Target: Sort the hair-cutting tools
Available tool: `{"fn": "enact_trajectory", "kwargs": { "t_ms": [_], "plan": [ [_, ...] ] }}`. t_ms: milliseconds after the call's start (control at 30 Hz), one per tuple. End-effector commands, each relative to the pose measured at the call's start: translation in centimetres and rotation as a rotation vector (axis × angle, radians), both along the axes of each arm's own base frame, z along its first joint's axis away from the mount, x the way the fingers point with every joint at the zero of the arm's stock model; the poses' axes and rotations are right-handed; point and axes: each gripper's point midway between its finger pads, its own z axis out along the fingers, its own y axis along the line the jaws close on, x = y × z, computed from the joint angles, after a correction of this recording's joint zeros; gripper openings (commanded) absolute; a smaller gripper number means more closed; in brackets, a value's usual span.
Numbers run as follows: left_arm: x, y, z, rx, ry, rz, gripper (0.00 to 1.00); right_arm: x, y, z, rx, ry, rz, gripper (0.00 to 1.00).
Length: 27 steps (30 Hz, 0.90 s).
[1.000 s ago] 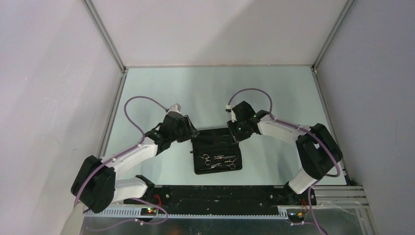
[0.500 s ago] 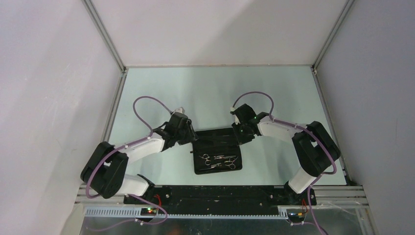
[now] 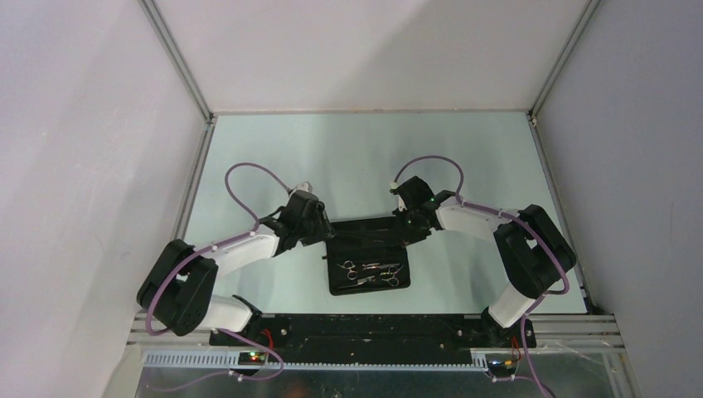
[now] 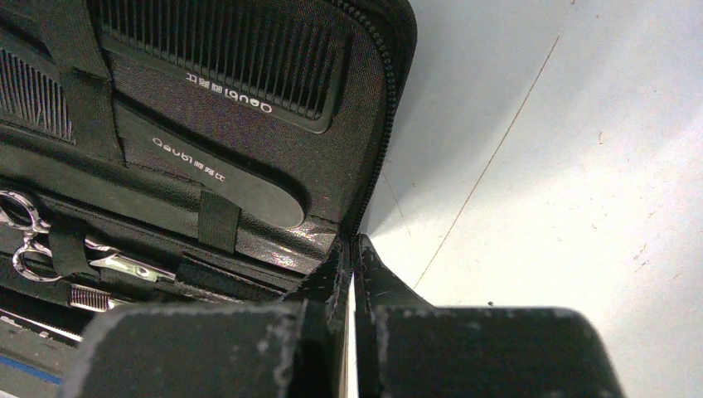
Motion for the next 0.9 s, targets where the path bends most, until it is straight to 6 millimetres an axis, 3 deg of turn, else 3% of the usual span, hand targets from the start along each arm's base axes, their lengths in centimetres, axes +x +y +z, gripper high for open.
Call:
{"fn": "enact_trajectory", "kwargs": {
  "t_ms": [0, 200, 500, 867],
  "plan": [
    [1.0, 0.9, 1.0, 0.038, -0.053, 0.028, 0.51, 0.4, -0.3, -0.8, -0.014, -0.007, -0.011, 0.00],
    [1.1, 0.7, 1.1, 0.034, -0.060, 0.029, 0.47, 0.3, -0.3, -0.9, -0.015, -0.005, -0.007, 0.00],
    [0.4, -0.6, 1.0, 0.003, -0.036, -0.011, 0.20, 0.3, -0.2, -0.9, -0.011, -0.004, -0.002, 0.00],
    [-1.3, -2.9, 1.5, -0.089, -0.010, -0.039, 0.14, 0.3, -0.2, -0.8, -0.013, -0.007, -0.002, 0.00]
  ]
}}
